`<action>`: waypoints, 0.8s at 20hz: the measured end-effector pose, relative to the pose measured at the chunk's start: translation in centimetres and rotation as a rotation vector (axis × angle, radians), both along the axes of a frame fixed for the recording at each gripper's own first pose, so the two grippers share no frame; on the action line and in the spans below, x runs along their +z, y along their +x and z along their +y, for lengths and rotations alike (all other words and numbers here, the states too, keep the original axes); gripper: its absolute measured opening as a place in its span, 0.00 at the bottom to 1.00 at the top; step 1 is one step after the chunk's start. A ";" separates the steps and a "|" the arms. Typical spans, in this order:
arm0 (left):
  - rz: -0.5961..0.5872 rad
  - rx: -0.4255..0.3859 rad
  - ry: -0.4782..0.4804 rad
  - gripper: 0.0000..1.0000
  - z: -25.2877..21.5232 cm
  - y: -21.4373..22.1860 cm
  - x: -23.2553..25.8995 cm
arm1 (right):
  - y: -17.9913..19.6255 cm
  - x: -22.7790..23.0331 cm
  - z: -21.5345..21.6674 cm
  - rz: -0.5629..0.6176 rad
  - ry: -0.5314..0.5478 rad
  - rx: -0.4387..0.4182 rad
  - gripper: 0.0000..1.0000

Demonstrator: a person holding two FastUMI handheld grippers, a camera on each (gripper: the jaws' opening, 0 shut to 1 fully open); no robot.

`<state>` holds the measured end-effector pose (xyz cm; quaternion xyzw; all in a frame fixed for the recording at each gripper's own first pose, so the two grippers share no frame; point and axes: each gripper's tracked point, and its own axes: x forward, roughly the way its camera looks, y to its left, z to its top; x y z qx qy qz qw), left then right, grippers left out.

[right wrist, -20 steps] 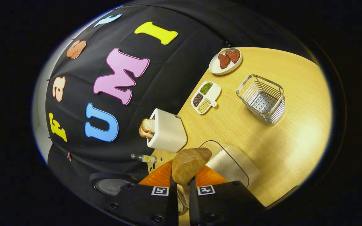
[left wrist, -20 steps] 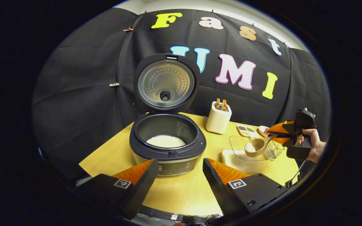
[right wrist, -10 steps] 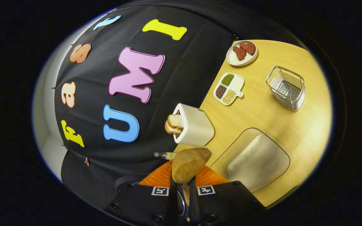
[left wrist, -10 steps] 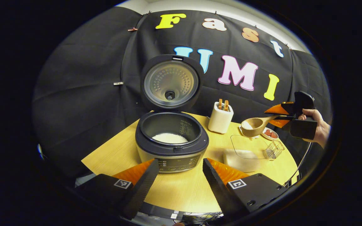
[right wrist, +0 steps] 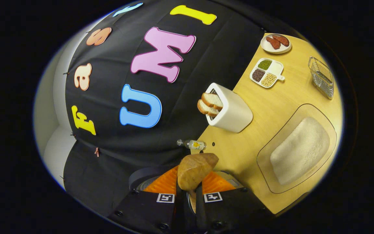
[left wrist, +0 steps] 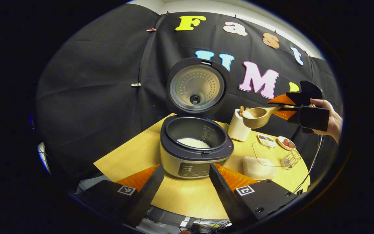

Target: Close the left gripper, press the button to open the rice cooker; take a wooden spoon from the chopstick holder with the right hand, scoop a spoonful of rice and pour it into the rice cooker, then put the wooden spoon back into the chopstick holder.

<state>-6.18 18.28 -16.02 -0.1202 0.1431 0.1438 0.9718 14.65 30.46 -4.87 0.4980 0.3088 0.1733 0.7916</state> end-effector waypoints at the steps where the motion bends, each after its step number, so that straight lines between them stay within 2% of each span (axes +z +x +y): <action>1: -0.002 0.007 0.001 0.96 0.5 -0.1 0.1 | -0.2 0.1 1.3 -0.011 -0.007 0.017 0.18; 5: -0.004 0.037 -0.020 0.96 2.3 -0.8 -0.1 | -0.8 0.7 6.4 -0.083 -0.080 0.095 0.18; 10: 0.002 0.078 -0.045 0.96 4.1 -1.8 -0.7 | -1.4 0.0 11.5 -0.253 -0.277 0.197 0.18; 11: 0.005 0.085 -0.046 0.93 4.4 -2.0 -0.8 | -1.7 0.1 12.4 -0.298 -0.322 0.218 0.18; 12: 0.009 0.092 -0.044 0.96 4.8 -2.2 -1.0 | -1.7 0.1 13.3 -0.348 -0.368 0.237 0.18; 16: 0.033 0.116 -0.044 0.96 6.2 -3.0 -1.9 | -2.9 -0.8 16.6 -0.489 -0.496 0.337 0.18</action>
